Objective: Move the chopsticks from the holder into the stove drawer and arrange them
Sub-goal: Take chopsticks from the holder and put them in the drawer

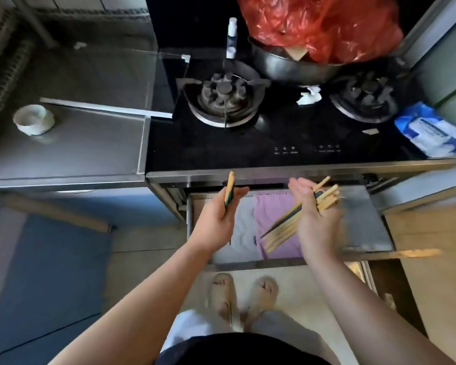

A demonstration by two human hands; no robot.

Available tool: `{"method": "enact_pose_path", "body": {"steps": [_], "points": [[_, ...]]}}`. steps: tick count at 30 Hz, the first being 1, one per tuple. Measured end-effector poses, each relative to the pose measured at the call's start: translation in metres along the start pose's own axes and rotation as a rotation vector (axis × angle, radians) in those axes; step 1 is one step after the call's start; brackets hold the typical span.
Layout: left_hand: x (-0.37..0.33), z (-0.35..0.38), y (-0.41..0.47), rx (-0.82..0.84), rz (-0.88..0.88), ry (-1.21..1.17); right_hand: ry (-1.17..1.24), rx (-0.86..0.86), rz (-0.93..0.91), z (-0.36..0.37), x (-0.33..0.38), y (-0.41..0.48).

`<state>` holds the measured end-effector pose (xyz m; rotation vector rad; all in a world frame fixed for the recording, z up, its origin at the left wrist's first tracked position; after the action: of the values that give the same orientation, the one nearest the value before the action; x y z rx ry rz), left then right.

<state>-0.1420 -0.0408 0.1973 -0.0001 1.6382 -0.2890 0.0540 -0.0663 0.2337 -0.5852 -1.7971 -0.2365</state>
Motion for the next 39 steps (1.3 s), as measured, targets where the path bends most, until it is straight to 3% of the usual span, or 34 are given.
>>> {"method": "enact_pose_path", "body": {"steps": [8, 11, 21, 32, 36, 39], "points": [[0.109, 0.048, 0.054, -0.09, -0.192, -0.011, -0.2, 0.068, 0.221, 0.022, -0.099, 0.076], [0.162, 0.057, 0.068, -0.132, -0.272, -0.022, -0.27, 0.169, 0.289, 0.041, -0.142, 0.094], [0.3, 0.062, 0.107, -0.204, -0.489, -0.033, -0.332, 0.294, 0.355, 0.115, -0.283, 0.136], [0.372, 0.048, 0.146, -0.26, -0.69, -0.157, -0.375, 0.419, 0.519, 0.204, -0.372, 0.148], [0.393, 0.044, 0.145, -0.253, -0.797, -0.063, -0.533, 0.467, 0.541, 0.218, -0.392, 0.152], [0.404, 0.04, 0.143, -0.238, -0.825, 0.118, -0.793, 0.49, 0.528, 0.217, -0.406, 0.149]]}}
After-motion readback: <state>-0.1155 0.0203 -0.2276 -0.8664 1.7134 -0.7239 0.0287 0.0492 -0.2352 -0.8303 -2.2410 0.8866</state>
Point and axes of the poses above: each hand's wrist, its own y-axis towards the middle knuckle, its own z-axis out of the palm, x = y × z, the point moved 6 cm from there along y, towards the middle knuckle, and after that the axes turned 13 degrees about -y, right-handed, at the moved point
